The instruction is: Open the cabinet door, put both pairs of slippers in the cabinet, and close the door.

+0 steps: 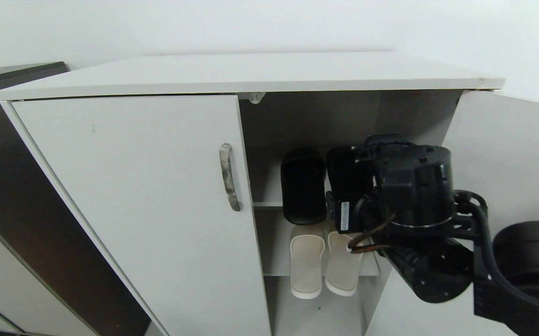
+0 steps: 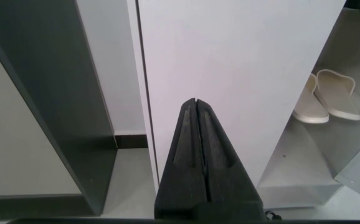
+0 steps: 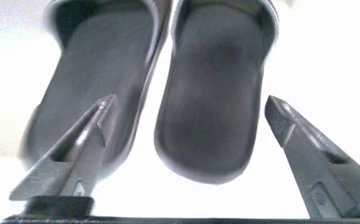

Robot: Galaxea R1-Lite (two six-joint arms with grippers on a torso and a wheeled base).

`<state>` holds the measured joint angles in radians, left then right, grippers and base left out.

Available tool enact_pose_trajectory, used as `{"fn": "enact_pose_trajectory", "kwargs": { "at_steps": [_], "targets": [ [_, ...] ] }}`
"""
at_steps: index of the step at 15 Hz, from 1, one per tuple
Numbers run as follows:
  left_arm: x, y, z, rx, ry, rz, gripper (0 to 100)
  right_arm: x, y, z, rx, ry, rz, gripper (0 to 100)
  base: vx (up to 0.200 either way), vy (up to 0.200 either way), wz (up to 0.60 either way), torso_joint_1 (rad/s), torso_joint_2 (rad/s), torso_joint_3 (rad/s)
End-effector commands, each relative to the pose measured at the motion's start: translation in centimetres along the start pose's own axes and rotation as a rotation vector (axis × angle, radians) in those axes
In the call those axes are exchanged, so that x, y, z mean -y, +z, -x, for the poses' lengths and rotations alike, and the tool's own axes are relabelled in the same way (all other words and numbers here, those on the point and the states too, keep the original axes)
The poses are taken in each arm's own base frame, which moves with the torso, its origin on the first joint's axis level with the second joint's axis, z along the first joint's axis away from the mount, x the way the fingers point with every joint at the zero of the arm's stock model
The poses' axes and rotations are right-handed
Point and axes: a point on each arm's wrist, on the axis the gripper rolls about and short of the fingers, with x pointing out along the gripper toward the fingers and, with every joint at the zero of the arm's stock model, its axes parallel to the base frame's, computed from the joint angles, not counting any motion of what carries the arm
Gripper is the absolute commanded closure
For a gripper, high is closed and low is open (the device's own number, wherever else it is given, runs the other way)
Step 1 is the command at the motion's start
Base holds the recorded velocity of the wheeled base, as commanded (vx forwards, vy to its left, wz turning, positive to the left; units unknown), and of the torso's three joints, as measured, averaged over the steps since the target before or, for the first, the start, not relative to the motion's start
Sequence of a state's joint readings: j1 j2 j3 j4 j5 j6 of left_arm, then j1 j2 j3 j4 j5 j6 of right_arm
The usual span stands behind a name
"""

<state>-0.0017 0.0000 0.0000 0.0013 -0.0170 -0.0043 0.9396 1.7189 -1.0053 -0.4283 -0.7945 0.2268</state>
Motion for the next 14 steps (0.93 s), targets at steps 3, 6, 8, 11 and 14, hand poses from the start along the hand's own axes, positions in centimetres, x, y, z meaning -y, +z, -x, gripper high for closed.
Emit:
{"fn": "enact_pose_trajectory", "kwargs": {
  "at_steps": [3,6,8,11,14],
  "targets": [
    [0.0,0.0,0.0,-0.002,0.000,0.000,100,0.3,0.1,2.5,0.016,0.054,0.003,100,0.000,0.000,0.00,0.000,0.00,0.000],
    [0.0,0.0,0.0,0.000,0.000,0.000,100,0.1,-0.4,2.2,0.005,0.050,0.015,100,0.000,0.000,0.00,0.000,0.00,0.000],
    [0.0,0.0,0.0,-0.002,0.000,0.000,100,0.1,-0.5,2.1,0.002,0.049,0.018,100,0.000,0.000,0.00,0.000,0.00,0.000],
    [0.0,0.0,0.0,-0.002,0.000,0.000,100,-0.1,-0.9,1.9,-0.007,0.047,0.027,100,0.000,0.000,0.00,0.000,0.00,0.000],
    [0.0,0.0,0.0,-0.002,0.000,0.000,100,-0.4,-1.3,1.6,-0.016,0.045,0.037,100,-0.067,0.000,0.00,0.001,0.00,-0.001]
  ]
}}
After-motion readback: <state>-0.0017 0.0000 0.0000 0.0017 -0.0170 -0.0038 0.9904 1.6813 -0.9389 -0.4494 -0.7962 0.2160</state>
